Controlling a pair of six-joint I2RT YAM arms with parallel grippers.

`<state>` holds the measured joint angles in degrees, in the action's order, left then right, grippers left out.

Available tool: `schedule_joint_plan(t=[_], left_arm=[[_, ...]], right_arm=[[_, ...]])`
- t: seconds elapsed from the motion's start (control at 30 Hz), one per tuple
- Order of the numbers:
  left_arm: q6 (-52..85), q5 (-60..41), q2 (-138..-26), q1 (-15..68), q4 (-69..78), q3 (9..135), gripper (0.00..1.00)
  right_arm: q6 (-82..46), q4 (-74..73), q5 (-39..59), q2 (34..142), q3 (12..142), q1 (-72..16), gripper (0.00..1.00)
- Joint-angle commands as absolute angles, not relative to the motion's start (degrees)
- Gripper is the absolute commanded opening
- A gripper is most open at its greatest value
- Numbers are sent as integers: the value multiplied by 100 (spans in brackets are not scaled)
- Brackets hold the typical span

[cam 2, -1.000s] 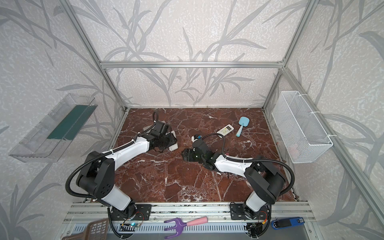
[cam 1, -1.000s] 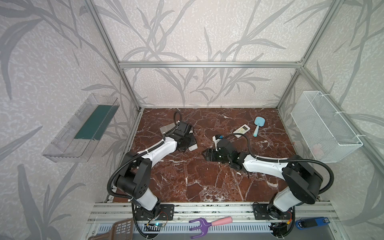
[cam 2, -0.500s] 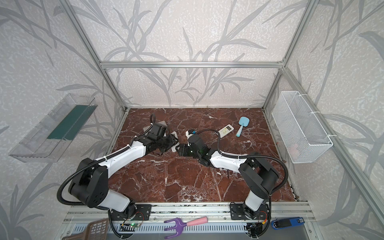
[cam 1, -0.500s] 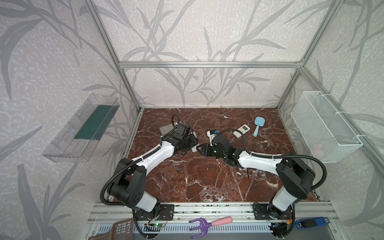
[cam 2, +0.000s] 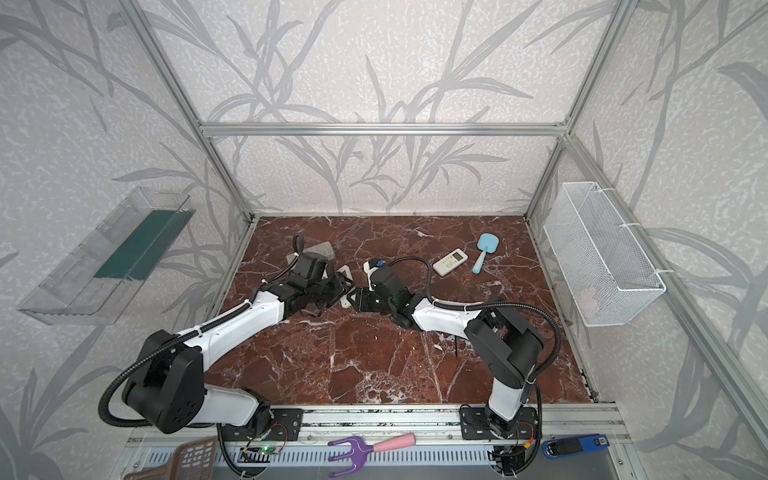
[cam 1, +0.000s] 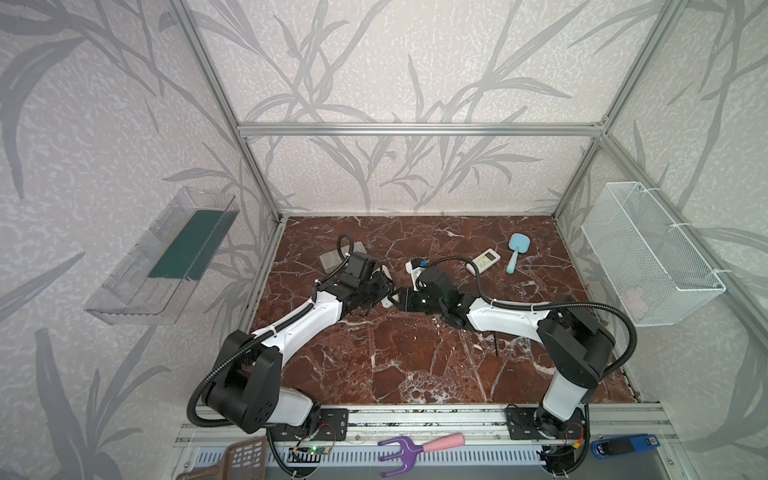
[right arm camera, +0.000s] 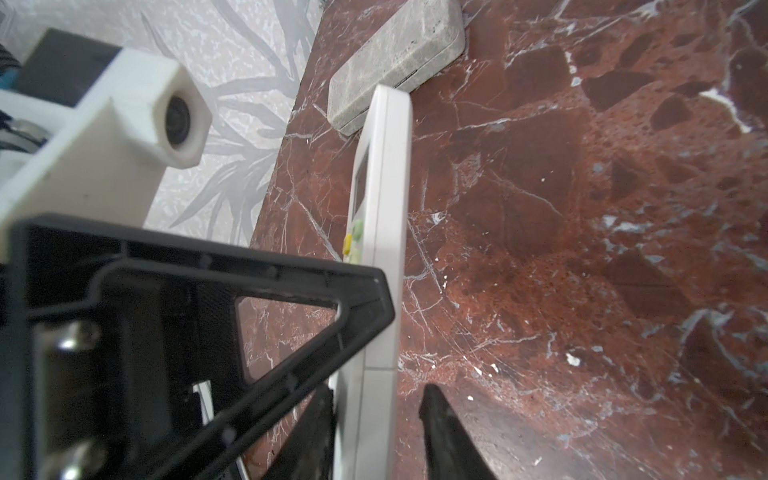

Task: Unload the batteries from the remote control
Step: 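Lift the remote with the left gripper while the right gripper grips its battery cover end, then pull the right gripper away from the left gripper to slide off the battery cover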

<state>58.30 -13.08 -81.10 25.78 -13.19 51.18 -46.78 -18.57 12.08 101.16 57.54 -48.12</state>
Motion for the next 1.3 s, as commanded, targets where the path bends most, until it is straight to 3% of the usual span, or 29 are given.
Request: schedule_joint_plan(t=[0.0,0.2,0.33,0.5,0.73,0.87,1.17,1.27], left_arm=[[5933,-1376,-7956,2597,-1113,5090,25],[5837,-1498,-7945,2593,-1044,5032,28],[5772,-1509,-7919,2600,-1081,4995,37],[5638,-1514,-7877,2590,-1074,4998,47],[5099,-1189,-7679,2557,-1570,5330,72],[4892,-1036,-7438,2498,-1751,5479,94],[4530,-764,-6983,2234,-2677,5905,99],[4553,-1319,-6854,1863,-2746,5824,99]], right_arm=[[-4711,-2088,1213,10134,5819,-4843,31],[-4757,-2369,1222,10045,5622,-4841,18],[-4858,-2580,1263,10069,5511,-4849,10],[-4939,-2658,1268,10116,5487,-4860,8],[-4413,-2369,795,9824,5370,-4960,4],[-3783,-1765,363,9489,5432,-5074,1],[-1862,-483,-1089,8874,5598,-5410,1],[-1031,-346,-1785,8739,5577,-5640,2]])
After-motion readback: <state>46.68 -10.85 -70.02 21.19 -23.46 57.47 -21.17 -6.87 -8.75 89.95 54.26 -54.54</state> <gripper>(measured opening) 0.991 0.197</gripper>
